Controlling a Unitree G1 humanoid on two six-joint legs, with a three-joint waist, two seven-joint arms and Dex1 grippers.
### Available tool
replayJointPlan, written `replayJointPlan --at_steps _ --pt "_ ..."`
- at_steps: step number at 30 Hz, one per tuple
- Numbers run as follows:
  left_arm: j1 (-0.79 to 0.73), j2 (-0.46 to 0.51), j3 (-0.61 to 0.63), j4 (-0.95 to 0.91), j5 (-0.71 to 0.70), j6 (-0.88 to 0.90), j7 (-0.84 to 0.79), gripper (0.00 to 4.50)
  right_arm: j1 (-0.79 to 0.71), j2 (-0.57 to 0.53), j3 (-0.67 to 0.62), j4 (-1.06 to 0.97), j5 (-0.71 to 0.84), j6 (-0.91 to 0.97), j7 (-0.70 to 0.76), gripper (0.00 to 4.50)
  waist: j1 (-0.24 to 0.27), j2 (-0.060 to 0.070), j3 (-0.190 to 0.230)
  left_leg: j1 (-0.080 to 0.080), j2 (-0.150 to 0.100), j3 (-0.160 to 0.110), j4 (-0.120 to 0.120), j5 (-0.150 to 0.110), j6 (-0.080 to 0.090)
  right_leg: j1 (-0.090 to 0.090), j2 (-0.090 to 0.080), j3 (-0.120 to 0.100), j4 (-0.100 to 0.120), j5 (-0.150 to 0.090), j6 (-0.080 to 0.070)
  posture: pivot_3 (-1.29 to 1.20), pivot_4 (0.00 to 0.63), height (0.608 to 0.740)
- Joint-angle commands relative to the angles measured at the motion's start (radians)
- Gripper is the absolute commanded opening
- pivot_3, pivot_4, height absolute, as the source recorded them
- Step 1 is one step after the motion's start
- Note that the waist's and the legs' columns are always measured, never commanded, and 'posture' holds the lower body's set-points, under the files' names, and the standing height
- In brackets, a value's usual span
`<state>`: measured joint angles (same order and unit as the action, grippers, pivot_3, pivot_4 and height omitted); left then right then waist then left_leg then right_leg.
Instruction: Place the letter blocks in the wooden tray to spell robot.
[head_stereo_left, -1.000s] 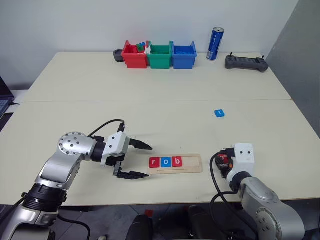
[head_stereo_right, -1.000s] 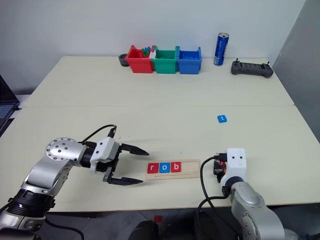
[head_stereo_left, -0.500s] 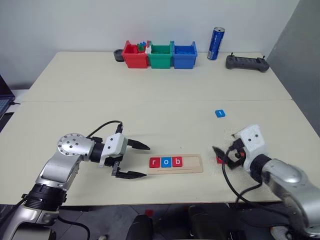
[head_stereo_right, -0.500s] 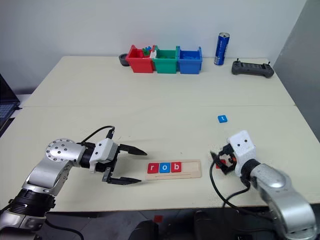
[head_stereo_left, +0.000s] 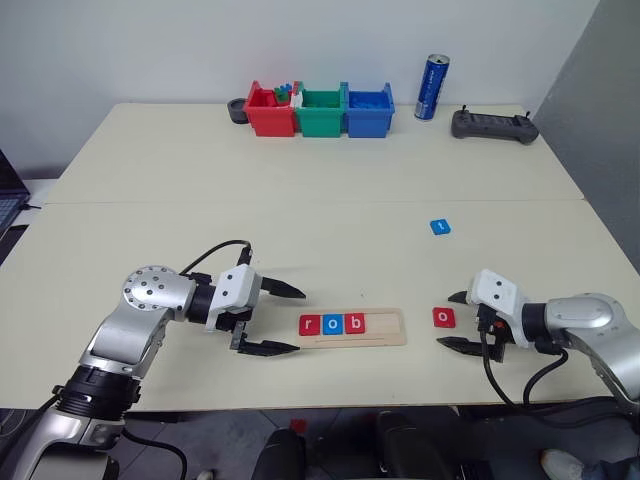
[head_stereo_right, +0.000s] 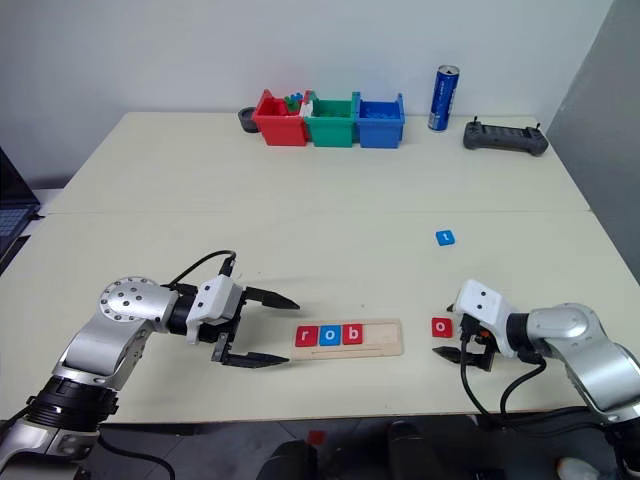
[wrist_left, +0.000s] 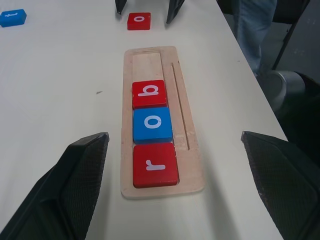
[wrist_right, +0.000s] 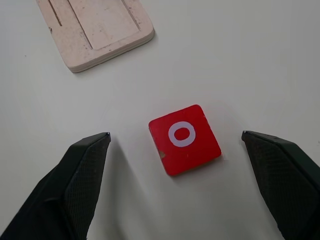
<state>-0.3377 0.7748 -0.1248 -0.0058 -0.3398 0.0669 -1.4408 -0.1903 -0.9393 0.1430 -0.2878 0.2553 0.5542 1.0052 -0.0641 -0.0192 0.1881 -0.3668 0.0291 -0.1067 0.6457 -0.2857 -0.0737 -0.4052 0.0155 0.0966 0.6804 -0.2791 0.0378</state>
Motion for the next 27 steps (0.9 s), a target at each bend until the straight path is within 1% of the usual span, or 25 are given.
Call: replayJointPlan --at_steps 1,3,4,5,10,11,13,15,18,21,24,27 --pt "-0.006 0.001 0.009 -0.046 -0.013 0.01 0.01 4.5 -0.034 0.001 0.02 0.035 -0.012 -0.039 0.05 4.31 0.002 0.0 0.0 0.0 0.0 0.0 0.0 0.0 0.0 0.0 0.0 0.0 0.0 0.0 0.0 0.0 0.15 0.74" --pt "-0.002 0.004 0.01 -0.057 -0.013 0.015 0.013 4.5 -0.045 -0.002 0.034 0.052 -0.022 -0.055 0.067 3.91 0.003 0.0 0.0 0.0 0.0 0.0 0.0 0.0 0.0 0.0 0.0 0.0 0.0 0.0 0.0 0.0 0.15 0.74" --pt "0.0 0.007 0.012 -0.064 -0.013 0.02 0.015 4.5 -0.051 -0.001 0.039 0.057 -0.023 -0.061 0.076 3.48 0.004 0.0 0.0 0.0 0.0 0.0 0.0 0.0 0.0 0.0 0.0 0.0 0.0 0.0 0.0 0.0 0.15 0.74" --pt "0.002 0.01 0.013 -0.07 -0.013 0.023 0.017 4.5 -0.055 0.001 0.041 0.06 -0.023 -0.065 0.081 3.25 0.004 0.0 0.0 0.0 0.0 0.0 0.0 0.0 0.0 0.0 0.0 0.0 0.0 0.0 0.0 0.0 0.15 0.74" --pt "0.013 0.022 0.022 -0.089 -0.011 0.036 0.025 4.5 -0.076 0.018 0.019 0.024 0.02 -0.034 0.102 1.52 0.004 0.0 0.0 0.0 0.0 0.0 0.0 0.0 0.0 0.0 0.0 0.0 0.0 0.0 -0.001 0.0 0.15 0.74" --pt "0.016 0.024 0.026 -0.09 -0.013 0.041 0.028 4.5 -0.082 0.03 0.006 0.003 0.048 -0.007 0.099 1.45 0.004 0.0 0.0 0.0 0.0 0.0 0.0 0.0 0.0 0.0 0.0 0.0 0.0 0.0 -0.001 0.0 0.15 0.74" --pt "0.019 0.031 0.032 -0.085 -0.01 0.043 0.032 4.5 -0.09 0.05 -0.002 -0.057 0.086 0.032 0.089 1.45 0.004 0.0 0.0 0.0 0.0 0.0 0.0 0.0 0.0 0.0 0.0 0.0 0.0 0.0 -0.001 0.0 0.15 0.74" --pt "0.021 0.037 0.035 -0.079 -0.009 0.044 0.034 4.5 -0.102 0.07 0.015 -0.126 0.105 0.07 0.073 1.45 0.004 0.0 0.0 0.0 0.0 -0.001 0.0 0.0 0.0 0.0 0.0 0.0 0.0 0.0 -0.001 0.0 0.15 0.74" --pt "0.024 0.044 0.031 -0.072 -0.003 0.036 0.034 4.5 -0.145 0.099 0.096 -0.19 0.054 0.111 0.034 1.45 0.004 0.0 0.0 0.0 0.0 -0.001 0.0 0.0 0.0 0.0 0.0 0.0 0.001 0.0 -0.001 0.0 0.15 0.74" --pt "0.021 0.041 0.025 -0.069 0.001 0.034 0.038 4.5 -0.191 0.151 0.177 -0.185 -0.005 0.137 -0.02 1.45 0.006 0.0 0.0 0.0 0.0 -0.001 0.0 0.0 0.0 0.0 0.0 -0.001 0.001 0.0 0.0 0.0 0.15 0.74" --pt "0.016 0.035 0.021 -0.065 0.005 0.032 0.041 4.5 -0.222 0.184 0.226 -0.167 -0.044 0.14 -0.043 1.45 0.006 0.0 0.0 0.0 0.0 -0.001 0.0 0.0 0.0 0.0 0.0 -0.001 0.0 0.0 -0.001 0.0 0.15 0.74" --pt "0.012 0.029 0.016 -0.051 0.01 0.021 0.038 4.5 -0.24 0.192 0.256 -0.153 -0.065 0.13 -0.038 1.45 0.007 0.0 0.0 0.0 0.0 -0.001 0.0 0.0 0.0 0.0 0.0 -0.001 0.0 0.0 -0.001 0.0 0.15 0.74"
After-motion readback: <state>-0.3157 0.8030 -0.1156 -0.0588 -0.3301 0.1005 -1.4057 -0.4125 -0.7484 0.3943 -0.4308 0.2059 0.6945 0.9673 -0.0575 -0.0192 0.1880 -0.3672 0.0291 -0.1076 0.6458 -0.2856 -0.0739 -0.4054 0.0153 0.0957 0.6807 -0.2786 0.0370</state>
